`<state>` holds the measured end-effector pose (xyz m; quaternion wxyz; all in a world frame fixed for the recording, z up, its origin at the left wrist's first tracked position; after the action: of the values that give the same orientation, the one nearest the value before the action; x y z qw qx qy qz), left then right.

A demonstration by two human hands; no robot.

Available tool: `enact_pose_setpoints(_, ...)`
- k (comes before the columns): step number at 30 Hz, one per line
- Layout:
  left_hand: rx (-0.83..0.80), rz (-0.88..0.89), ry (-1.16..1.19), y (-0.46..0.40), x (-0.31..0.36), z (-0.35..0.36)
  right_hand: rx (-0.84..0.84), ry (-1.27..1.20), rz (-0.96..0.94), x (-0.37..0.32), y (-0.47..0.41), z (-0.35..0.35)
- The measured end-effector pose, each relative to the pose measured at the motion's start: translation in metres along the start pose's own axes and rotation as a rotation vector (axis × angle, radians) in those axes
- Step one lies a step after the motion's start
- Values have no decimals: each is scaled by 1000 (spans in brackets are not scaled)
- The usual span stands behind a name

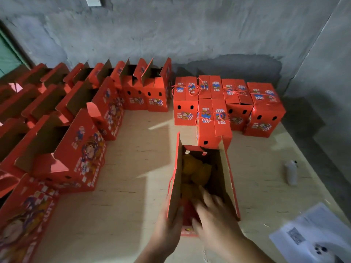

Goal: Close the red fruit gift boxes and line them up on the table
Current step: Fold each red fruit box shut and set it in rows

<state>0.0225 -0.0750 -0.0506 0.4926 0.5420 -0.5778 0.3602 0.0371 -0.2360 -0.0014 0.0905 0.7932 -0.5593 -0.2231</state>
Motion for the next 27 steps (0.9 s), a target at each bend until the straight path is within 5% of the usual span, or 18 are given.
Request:
enact_pose_setpoints(5, -39, -17, 33, -9, 20, 21, 232, -66, 83, -3, -46, -34)
enact_pose_setpoints(9, -17, -67, -154, -8, 17, 34, 92, -22, 169, 3, -86, -51)
enact_pose_setpoints(14, 25, 3, -78, -10, 18, 33, -103, 139, 220, 33, -111, -60)
enact_pose_setpoints(18, 75, 109, -363, 4, 15, 28, -335, 195, 208, 42, -107, -47)
enact_pose_setpoints(23, 120, 85, -651, 28, 3, 12, -2, -72, -156, 29, -61, -63)
enact_pose_setpoints(27, -136, 80, -689, 35, 6, -12, 512, -222, -349, 33, -9, -65)
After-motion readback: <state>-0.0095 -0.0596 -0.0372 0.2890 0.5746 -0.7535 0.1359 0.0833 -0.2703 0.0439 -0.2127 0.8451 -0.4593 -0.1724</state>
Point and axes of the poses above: each hand's wrist, its own y-axis away from the middle knuckle, its own z-axis out of the palm, x = y × z, the point moved 2 cm from there along -y, towards the middle knuckle, and after that the axes turned 15 degrees about -x, right-handed, at the moved point
